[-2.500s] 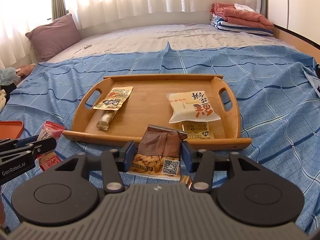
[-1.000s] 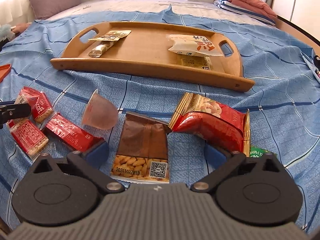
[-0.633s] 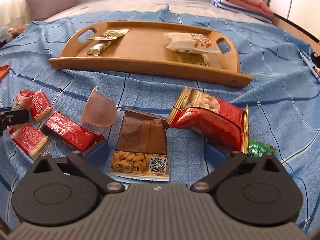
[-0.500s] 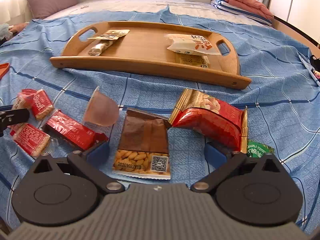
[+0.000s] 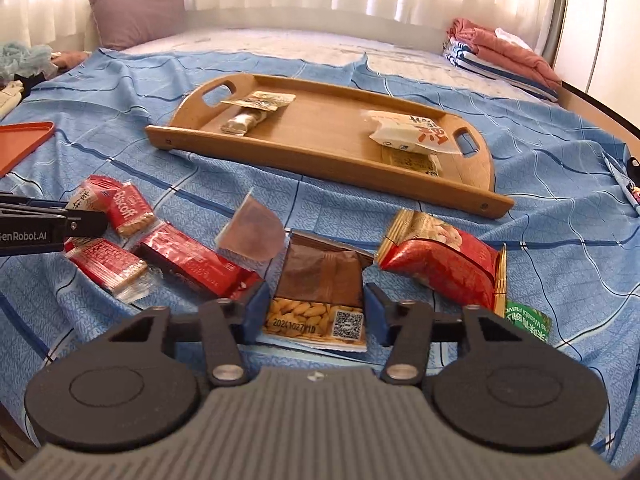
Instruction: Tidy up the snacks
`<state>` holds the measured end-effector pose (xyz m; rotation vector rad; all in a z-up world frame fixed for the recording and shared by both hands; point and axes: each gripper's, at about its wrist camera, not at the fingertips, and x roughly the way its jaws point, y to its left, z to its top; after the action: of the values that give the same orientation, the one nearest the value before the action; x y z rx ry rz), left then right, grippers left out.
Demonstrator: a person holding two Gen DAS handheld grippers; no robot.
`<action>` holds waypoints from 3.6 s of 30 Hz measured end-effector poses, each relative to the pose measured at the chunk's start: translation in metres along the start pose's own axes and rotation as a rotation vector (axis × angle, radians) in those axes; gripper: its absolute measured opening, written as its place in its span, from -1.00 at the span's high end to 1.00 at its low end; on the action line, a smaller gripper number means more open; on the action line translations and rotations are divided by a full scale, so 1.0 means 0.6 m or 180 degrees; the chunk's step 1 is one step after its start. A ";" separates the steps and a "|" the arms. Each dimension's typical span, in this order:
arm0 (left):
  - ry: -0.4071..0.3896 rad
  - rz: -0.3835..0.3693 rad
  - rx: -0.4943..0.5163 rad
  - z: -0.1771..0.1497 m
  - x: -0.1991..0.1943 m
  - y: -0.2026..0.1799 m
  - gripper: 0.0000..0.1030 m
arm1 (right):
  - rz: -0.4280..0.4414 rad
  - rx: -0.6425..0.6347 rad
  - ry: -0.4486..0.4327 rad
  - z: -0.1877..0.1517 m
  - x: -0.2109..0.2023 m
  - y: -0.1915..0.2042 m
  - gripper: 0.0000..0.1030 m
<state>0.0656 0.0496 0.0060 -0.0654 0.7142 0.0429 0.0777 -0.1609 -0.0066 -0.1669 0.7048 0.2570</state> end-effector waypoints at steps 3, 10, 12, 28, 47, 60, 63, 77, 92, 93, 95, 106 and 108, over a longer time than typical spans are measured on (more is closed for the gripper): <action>-0.0097 -0.0017 0.0057 0.004 -0.016 -0.007 0.51 | 0.0012 0.0044 -0.0059 0.006 -0.009 -0.003 -0.04; -0.0231 -0.0058 0.0030 0.026 -0.040 -0.009 0.51 | -0.0008 0.0126 -0.0143 0.024 -0.031 -0.019 0.43; -0.0227 -0.0072 0.0063 0.027 -0.040 -0.011 0.51 | -0.0028 0.0125 -0.0076 0.026 -0.028 -0.022 0.02; -0.0155 -0.0034 -0.0021 0.020 -0.024 -0.003 0.44 | -0.0055 0.0430 -0.0002 0.007 0.010 -0.011 0.02; -0.0098 -0.0032 -0.0026 0.022 -0.015 -0.006 0.49 | -0.0062 0.0432 -0.0240 0.022 -0.037 -0.025 0.02; -0.0260 -0.0165 0.0028 0.090 -0.029 -0.037 0.49 | -0.0057 0.0523 -0.0407 0.077 -0.046 -0.053 0.02; -0.0241 -0.0222 -0.0008 0.104 -0.025 -0.041 0.49 | -0.0056 0.0552 -0.0411 0.084 -0.044 -0.060 0.02; -0.0339 -0.0465 -0.0128 0.130 -0.040 -0.044 0.49 | -0.0100 0.0564 -0.0480 0.094 -0.051 -0.074 0.02; 0.0175 -0.0519 -0.0278 0.075 0.009 -0.003 0.48 | -0.0115 0.0512 -0.0391 0.077 -0.046 -0.065 0.02; 0.0216 -0.0496 -0.0277 0.069 0.013 0.000 0.48 | -0.0116 0.0503 -0.0384 0.076 -0.045 -0.064 0.02; 0.0287 -0.0448 -0.0277 0.058 0.022 0.006 0.48 | -0.0114 0.0499 -0.0372 0.074 -0.043 -0.064 0.02; 0.0280 -0.0361 -0.0263 0.072 0.049 0.008 0.25 | -0.0085 0.0543 -0.0356 0.070 -0.041 -0.065 0.01; 0.0335 -0.0295 -0.0219 0.071 0.059 0.003 0.29 | -0.0076 0.0548 -0.0355 0.068 -0.042 -0.065 0.01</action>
<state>0.1203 0.0549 0.0149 -0.1676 0.8140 -0.0250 0.0957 -0.1929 0.0434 0.0033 0.6107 0.1802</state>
